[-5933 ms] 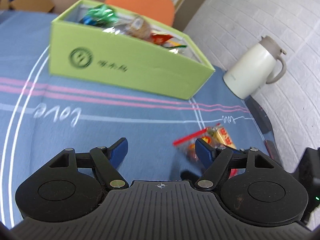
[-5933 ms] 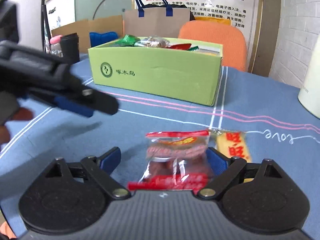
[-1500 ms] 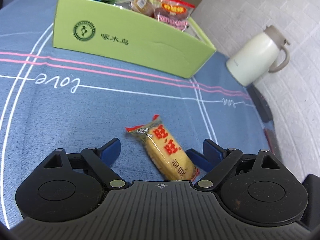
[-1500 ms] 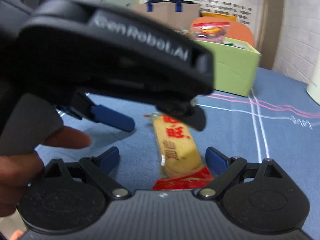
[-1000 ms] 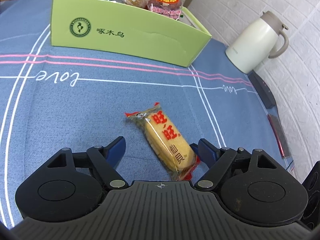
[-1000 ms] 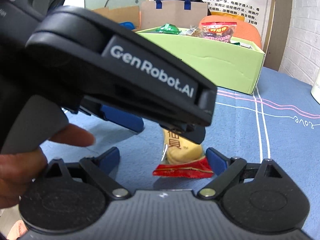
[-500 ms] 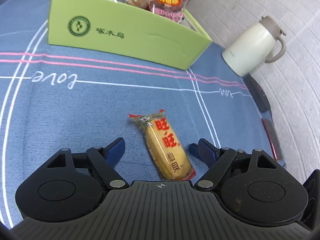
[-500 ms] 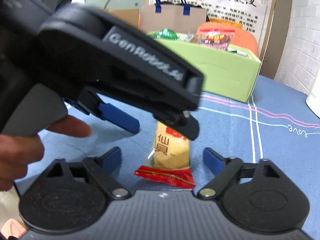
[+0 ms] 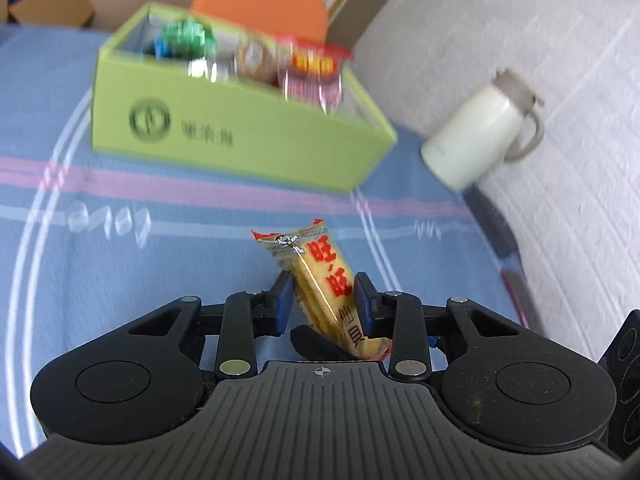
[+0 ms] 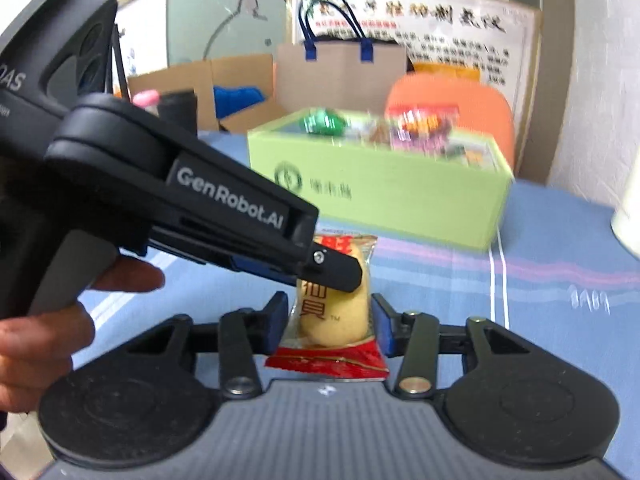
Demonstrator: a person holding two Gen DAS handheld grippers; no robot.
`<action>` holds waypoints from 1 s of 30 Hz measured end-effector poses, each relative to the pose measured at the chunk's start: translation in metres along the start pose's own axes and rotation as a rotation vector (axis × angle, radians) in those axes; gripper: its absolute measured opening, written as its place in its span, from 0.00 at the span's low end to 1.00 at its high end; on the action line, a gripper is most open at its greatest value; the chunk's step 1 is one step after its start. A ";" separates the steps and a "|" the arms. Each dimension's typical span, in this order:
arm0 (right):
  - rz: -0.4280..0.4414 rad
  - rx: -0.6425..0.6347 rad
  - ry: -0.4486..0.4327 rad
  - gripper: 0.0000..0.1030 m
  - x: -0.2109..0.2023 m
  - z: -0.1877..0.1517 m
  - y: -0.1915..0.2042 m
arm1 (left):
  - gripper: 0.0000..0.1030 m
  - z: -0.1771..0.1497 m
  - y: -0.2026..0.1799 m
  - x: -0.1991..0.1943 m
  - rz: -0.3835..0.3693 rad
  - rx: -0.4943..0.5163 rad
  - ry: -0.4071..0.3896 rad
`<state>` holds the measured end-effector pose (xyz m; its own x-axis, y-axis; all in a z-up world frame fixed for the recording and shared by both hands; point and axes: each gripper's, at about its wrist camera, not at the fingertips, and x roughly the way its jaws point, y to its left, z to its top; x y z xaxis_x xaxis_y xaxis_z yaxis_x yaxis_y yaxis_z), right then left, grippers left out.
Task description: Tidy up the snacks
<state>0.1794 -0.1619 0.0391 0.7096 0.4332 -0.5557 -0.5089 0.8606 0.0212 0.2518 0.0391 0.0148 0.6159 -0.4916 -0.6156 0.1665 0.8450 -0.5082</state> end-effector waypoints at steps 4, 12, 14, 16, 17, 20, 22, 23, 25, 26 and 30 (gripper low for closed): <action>-0.022 -0.074 -0.067 0.48 0.022 0.041 -0.007 | 0.07 0.049 0.000 -0.006 -0.004 0.014 -0.082; 0.008 -0.129 -0.084 0.52 0.116 0.140 -0.047 | 0.10 0.160 0.004 0.022 0.078 0.085 -0.187; 0.023 -0.128 -0.049 0.52 0.140 0.149 -0.050 | 0.12 0.180 0.014 0.043 0.112 0.080 -0.172; 0.045 -0.129 0.004 0.52 0.171 0.150 -0.055 | 0.14 0.193 0.027 0.067 0.139 0.082 -0.144; 0.051 -0.136 0.023 0.54 0.185 0.148 -0.056 | 0.16 0.196 0.035 0.080 0.159 0.070 -0.125; 0.063 -0.143 0.025 0.60 0.198 0.139 -0.054 | 0.34 0.192 0.054 0.099 0.169 0.061 -0.139; 0.083 -0.128 0.005 0.71 0.188 0.137 -0.055 | 0.43 0.188 0.056 0.096 0.155 0.069 -0.156; 0.079 -0.121 -0.022 0.77 0.179 0.137 -0.055 | 0.45 0.186 0.056 0.091 0.145 0.066 -0.164; 0.018 -0.137 -0.080 0.91 0.157 0.135 -0.049 | 0.52 0.182 0.054 0.074 0.114 0.060 -0.203; 0.001 -0.147 -0.111 0.97 0.143 0.133 -0.047 | 0.56 0.179 0.053 0.062 0.094 0.052 -0.230; -0.027 -0.127 -0.173 0.99 0.088 0.115 -0.041 | 0.69 0.160 0.039 0.011 0.086 0.064 -0.314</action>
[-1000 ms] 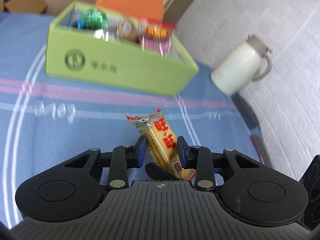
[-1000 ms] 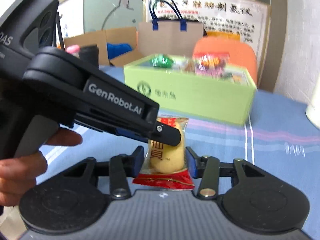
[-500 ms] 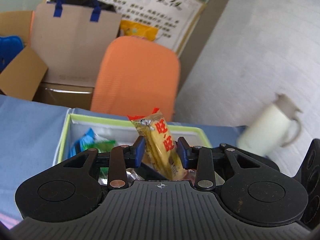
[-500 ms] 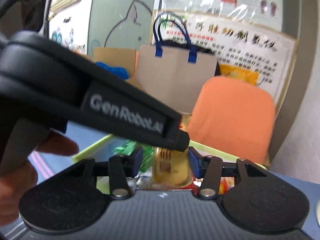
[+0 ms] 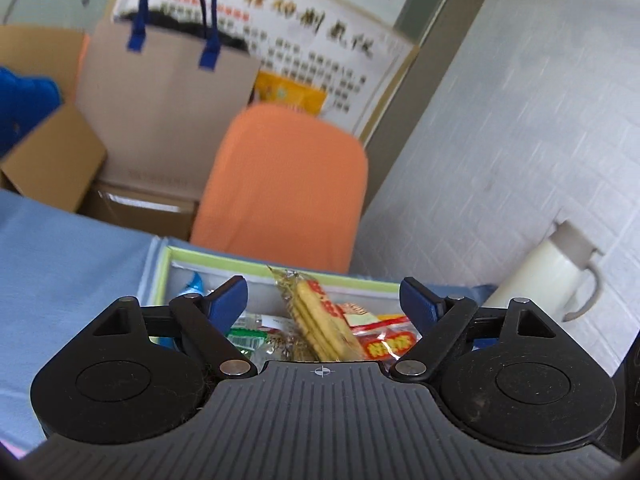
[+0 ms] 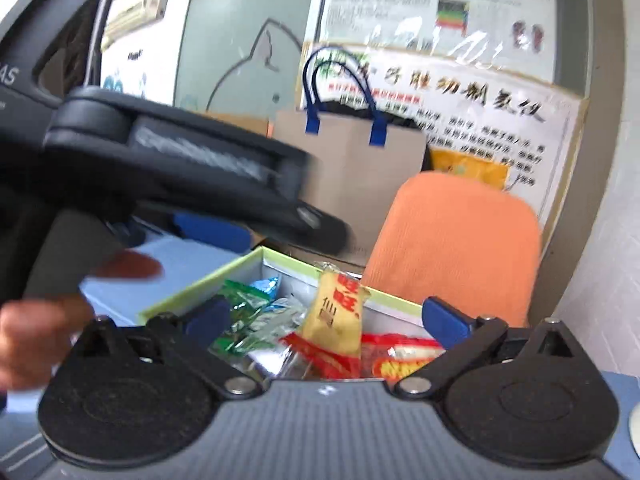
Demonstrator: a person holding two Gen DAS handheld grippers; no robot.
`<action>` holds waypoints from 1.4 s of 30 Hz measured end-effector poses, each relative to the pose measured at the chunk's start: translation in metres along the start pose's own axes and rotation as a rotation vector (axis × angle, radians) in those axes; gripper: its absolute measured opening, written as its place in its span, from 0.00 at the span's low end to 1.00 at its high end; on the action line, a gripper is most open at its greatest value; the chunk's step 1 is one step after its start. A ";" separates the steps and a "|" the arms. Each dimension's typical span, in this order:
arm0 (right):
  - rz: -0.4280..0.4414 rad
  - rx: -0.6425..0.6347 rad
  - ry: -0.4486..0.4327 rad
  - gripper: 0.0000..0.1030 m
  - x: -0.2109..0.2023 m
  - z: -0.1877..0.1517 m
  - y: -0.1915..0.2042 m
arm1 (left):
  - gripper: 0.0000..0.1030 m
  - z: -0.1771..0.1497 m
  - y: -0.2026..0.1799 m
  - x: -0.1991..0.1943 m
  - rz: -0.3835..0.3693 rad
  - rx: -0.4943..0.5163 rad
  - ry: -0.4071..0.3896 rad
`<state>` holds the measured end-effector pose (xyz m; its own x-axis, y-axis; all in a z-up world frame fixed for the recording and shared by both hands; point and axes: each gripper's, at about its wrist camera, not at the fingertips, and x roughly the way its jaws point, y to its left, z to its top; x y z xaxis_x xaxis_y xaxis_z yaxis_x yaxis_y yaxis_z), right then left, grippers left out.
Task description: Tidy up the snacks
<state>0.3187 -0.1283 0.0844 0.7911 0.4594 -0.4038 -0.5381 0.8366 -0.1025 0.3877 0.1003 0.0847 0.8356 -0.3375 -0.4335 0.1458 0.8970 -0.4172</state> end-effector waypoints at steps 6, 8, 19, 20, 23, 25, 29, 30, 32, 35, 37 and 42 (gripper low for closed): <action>-0.094 0.147 0.064 0.99 -0.070 -0.052 0.012 | 0.80 -0.043 -0.028 -0.076 0.100 0.063 -0.078; -0.133 0.213 0.100 0.99 -0.091 -0.070 0.020 | 0.82 -0.067 -0.037 -0.093 0.154 0.062 -0.077; -0.370 0.448 0.074 1.00 -0.193 -0.128 0.055 | 0.85 -0.178 -0.092 -0.165 0.278 0.046 0.044; -0.361 0.422 0.090 1.00 -0.193 -0.129 0.058 | 0.84 -0.184 -0.097 -0.168 0.284 0.070 0.056; -0.353 0.403 0.096 1.00 -0.213 -0.135 0.065 | 0.81 -0.201 -0.111 -0.182 0.316 0.134 0.068; -0.376 0.407 0.086 1.00 -0.228 -0.141 0.072 | 0.83 -0.209 -0.117 -0.195 0.329 0.153 0.060; -0.418 0.391 0.088 1.00 -0.252 -0.154 0.086 | 0.83 -0.221 -0.131 -0.221 0.323 0.189 0.026; -0.423 0.394 0.085 1.00 -0.260 -0.158 0.090 | 0.83 -0.224 -0.134 -0.228 0.313 0.203 0.014; -0.426 0.402 0.078 1.00 -0.272 -0.165 0.098 | 0.83 -0.231 -0.141 -0.239 0.297 0.226 0.001; -0.433 0.431 0.063 1.00 -0.291 -0.174 0.107 | 0.83 -0.239 -0.150 -0.250 0.267 0.262 0.008; -0.441 0.471 0.060 1.00 -0.302 -0.184 0.112 | 0.83 -0.245 -0.156 -0.256 0.257 0.279 0.014; -0.466 0.492 0.101 1.00 -0.324 -0.211 0.119 | 0.83 -0.259 -0.165 -0.265 0.251 0.302 0.030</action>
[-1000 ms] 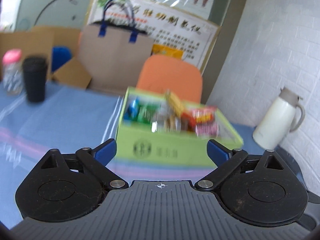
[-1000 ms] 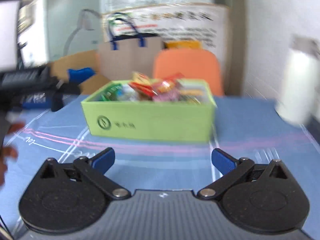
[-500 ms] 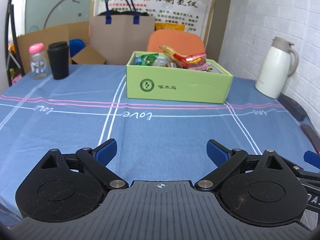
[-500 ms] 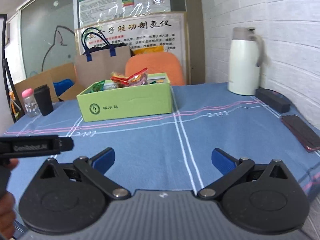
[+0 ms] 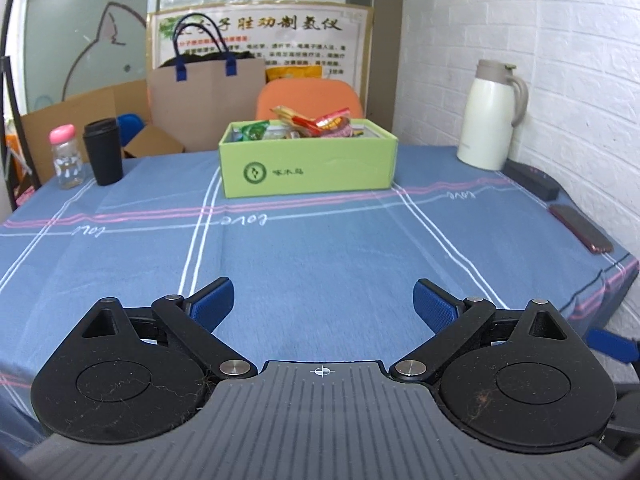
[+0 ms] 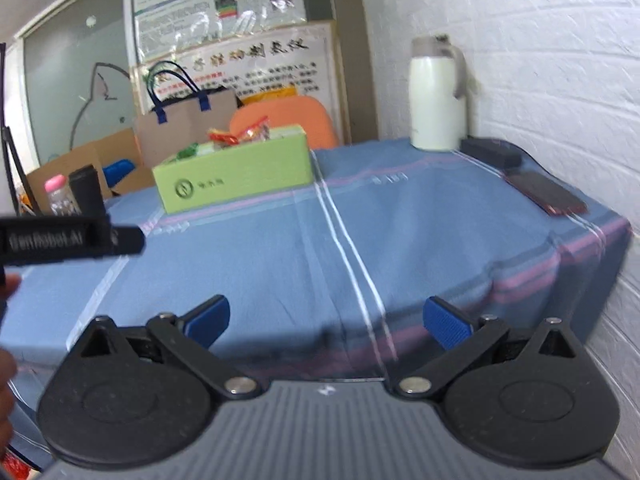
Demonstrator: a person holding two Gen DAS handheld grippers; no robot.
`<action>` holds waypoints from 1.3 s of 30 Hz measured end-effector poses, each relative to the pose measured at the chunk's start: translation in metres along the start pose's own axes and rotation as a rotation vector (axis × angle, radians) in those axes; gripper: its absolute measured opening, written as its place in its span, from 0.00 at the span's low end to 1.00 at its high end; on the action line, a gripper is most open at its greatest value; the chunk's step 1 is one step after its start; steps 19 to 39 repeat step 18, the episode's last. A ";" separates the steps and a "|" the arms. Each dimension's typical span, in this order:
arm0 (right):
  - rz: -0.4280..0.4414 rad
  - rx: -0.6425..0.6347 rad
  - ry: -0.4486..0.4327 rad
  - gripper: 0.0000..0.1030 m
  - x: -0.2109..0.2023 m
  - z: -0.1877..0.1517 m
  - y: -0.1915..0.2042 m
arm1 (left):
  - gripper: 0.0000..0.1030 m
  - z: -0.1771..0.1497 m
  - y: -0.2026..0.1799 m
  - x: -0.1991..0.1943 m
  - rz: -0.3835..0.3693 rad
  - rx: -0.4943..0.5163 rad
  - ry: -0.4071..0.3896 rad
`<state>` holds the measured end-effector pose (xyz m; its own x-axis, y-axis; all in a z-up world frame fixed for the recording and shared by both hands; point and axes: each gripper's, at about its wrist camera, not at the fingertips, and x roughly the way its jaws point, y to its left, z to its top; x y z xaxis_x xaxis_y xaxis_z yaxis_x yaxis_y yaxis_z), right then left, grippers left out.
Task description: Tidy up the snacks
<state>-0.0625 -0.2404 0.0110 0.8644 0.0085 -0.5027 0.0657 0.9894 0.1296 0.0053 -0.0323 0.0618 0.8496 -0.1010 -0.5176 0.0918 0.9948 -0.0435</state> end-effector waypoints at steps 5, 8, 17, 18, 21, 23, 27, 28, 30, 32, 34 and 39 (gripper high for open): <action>-0.042 0.023 -0.029 1.00 -0.008 -0.003 -0.007 | 0.83 -0.014 -0.008 -0.010 -0.047 0.030 0.009; -0.014 0.027 -0.054 1.00 -0.012 -0.005 -0.006 | 0.82 -0.016 -0.007 -0.008 -0.088 0.015 0.027; 0.016 -0.008 -0.088 1.00 -0.022 -0.008 -0.001 | 0.79 -0.023 -0.003 -0.014 -0.078 0.006 0.011; 0.013 -0.013 -0.092 1.00 -0.023 -0.007 0.000 | 0.79 -0.024 -0.003 -0.016 -0.072 0.011 0.001; 0.013 -0.013 -0.092 1.00 -0.023 -0.007 0.000 | 0.79 -0.024 -0.003 -0.016 -0.072 0.011 0.001; 0.013 -0.013 -0.092 1.00 -0.023 -0.007 0.000 | 0.79 -0.024 -0.003 -0.016 -0.072 0.011 0.001; 0.013 -0.013 -0.092 1.00 -0.023 -0.007 0.000 | 0.79 -0.024 -0.003 -0.016 -0.072 0.011 0.001; 0.013 -0.013 -0.092 1.00 -0.023 -0.007 0.000 | 0.79 -0.024 -0.003 -0.016 -0.072 0.011 0.001; 0.013 -0.013 -0.092 1.00 -0.023 -0.007 0.000 | 0.79 -0.024 -0.003 -0.016 -0.072 0.011 0.001; 0.013 -0.013 -0.092 1.00 -0.023 -0.007 0.000 | 0.79 -0.024 -0.003 -0.016 -0.072 0.011 0.001; 0.013 -0.013 -0.092 1.00 -0.023 -0.007 0.000 | 0.79 -0.024 -0.003 -0.016 -0.072 0.011 0.001; 0.013 -0.013 -0.092 1.00 -0.023 -0.007 0.000 | 0.79 -0.024 -0.003 -0.016 -0.072 0.011 0.001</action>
